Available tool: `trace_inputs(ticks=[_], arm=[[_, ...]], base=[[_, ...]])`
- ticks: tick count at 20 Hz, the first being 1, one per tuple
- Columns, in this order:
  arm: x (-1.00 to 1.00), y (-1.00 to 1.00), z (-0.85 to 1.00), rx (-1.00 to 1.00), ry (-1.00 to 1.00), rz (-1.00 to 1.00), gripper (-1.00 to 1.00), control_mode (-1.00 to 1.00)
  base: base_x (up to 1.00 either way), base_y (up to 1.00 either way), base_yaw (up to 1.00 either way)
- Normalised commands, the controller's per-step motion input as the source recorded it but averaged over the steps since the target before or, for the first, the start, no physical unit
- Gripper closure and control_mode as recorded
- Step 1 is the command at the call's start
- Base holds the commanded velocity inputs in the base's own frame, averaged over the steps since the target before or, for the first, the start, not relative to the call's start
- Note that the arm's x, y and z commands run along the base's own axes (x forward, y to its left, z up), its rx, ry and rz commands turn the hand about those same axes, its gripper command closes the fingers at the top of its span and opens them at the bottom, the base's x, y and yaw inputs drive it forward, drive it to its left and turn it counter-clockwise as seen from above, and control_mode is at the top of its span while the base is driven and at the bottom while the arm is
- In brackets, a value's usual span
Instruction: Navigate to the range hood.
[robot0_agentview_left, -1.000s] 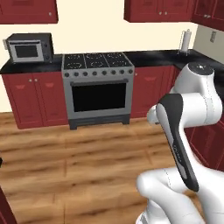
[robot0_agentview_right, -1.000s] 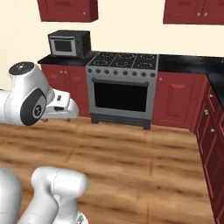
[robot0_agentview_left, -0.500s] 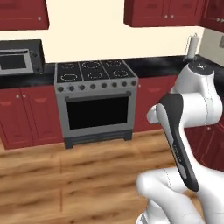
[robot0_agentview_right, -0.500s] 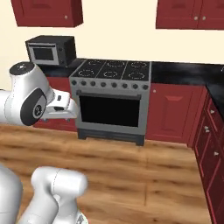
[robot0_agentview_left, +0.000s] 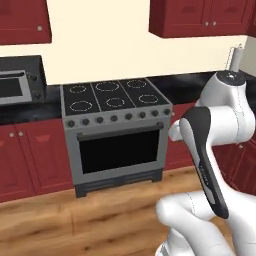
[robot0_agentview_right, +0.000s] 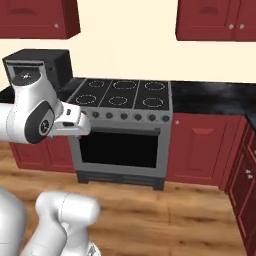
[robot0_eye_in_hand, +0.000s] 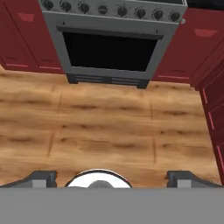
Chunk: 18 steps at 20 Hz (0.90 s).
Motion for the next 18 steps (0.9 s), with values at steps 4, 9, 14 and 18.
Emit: trace_inputs(ticks=[4,9,14,18], arm=[[0.00,0.00,0.00,0.00,0.00,0.00,-1.00,1.00],[0.00,0.00,0.00,0.00,0.00,0.00,-1.00,1.00],[0.00,0.00,0.00,0.00,0.00,0.00,-1.00,1.00],[0.00,0.00,0.00,0.00,0.00,0.00,-1.00,1.00]], base=[[1.00,0.72,-0.13],[1.00,0.56,-0.09],[1.00,0.02,0.00],[1.00,-0.01,0.00]])
